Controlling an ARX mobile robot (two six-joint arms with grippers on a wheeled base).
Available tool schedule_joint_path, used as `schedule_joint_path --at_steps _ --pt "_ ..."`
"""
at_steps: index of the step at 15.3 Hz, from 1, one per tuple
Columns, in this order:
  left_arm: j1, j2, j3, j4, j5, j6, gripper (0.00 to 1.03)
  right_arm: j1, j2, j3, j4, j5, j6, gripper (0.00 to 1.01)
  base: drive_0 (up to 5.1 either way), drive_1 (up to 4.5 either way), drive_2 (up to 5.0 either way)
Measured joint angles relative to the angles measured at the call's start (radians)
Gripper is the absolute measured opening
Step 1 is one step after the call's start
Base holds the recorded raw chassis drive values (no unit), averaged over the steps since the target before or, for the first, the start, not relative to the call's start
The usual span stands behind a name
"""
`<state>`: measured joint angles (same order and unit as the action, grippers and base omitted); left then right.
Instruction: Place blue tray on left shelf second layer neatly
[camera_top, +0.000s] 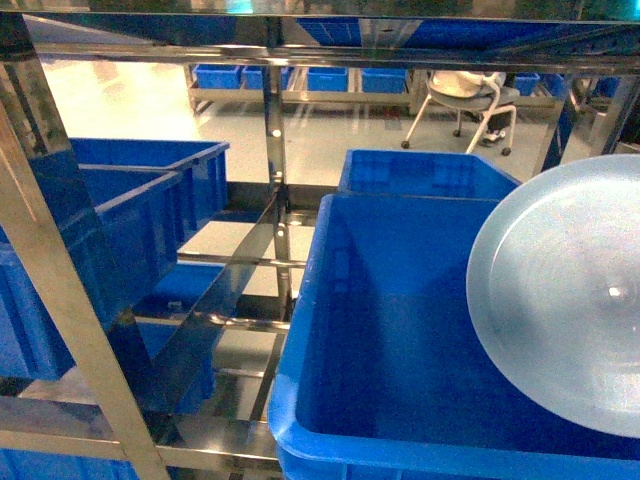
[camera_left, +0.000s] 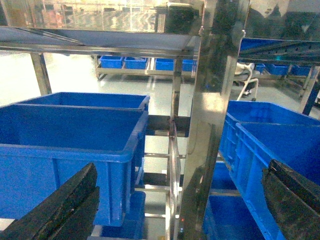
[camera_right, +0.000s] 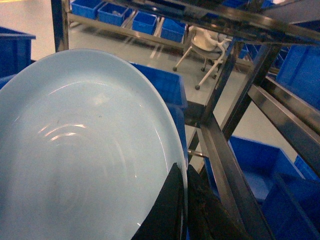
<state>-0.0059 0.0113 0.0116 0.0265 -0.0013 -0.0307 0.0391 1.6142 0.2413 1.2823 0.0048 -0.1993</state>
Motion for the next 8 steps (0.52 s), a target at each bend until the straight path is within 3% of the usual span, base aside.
schedule_joint_path --at_steps 5,6,8 --pt "0.000 0.000 0.000 0.000 0.000 0.000 0.98 0.034 0.033 0.035 0.000 -0.017 0.000 0.02 0.0 0.00 0.0" --pt "0.000 0.000 0.000 0.000 0.000 0.000 0.98 0.036 0.035 0.037 0.001 -0.013 -0.001 0.05 0.0 0.00 0.0" --pt "0.000 0.000 0.000 0.001 0.000 0.000 0.98 0.047 0.035 0.038 0.003 -0.020 0.000 0.34 0.0 0.00 0.0"
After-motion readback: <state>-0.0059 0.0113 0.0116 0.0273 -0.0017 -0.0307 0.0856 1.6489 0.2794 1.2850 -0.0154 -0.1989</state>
